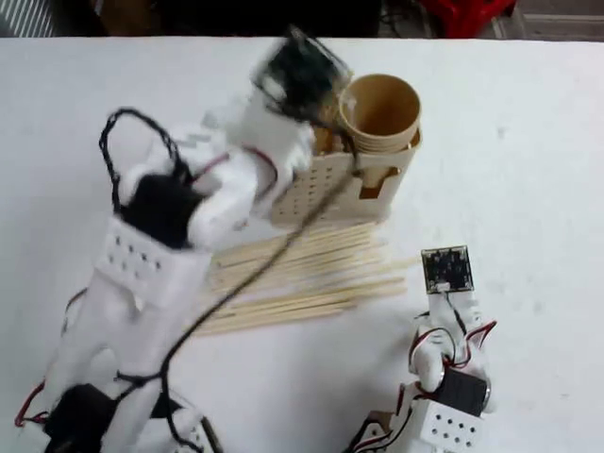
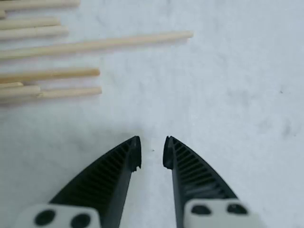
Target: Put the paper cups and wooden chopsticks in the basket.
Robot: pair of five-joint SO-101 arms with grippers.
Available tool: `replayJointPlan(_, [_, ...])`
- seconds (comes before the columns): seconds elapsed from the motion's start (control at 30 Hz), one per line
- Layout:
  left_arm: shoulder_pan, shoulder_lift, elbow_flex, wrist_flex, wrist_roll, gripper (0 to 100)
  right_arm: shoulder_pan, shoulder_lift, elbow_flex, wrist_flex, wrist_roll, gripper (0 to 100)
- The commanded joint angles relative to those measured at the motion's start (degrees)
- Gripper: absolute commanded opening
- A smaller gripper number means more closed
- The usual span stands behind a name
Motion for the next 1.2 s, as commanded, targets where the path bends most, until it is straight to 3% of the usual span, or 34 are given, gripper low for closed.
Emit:
replayJointPlan(0.0, [6.46,-1.8,2.37,8.97,-5.8,6,0.22,-0.4,0.35,0.22,0.53,9.8])
replayJointPlan(0.2, [6.73,12.44,14.86,1.41,-11.87,14,0.4,-0.4,0.35,0.22,0.53,9.8])
replayJointPlan(0.53, [6.37,38.55,10.81,-2.02,-19.52,14,0.57,-0.4,0.35,0.22,0.53,9.8])
replayJointPlan(0.83, [6.37,46.2,10.81,-2.9,-19.96,14,0.57,-0.4,0.35,0.22,0.53,9.8])
replayJointPlan(1.17, [6.29,45.41,10.81,-3.16,-19.87,2,0.4,-0.4,0.35,0.22,0.53,9.8])
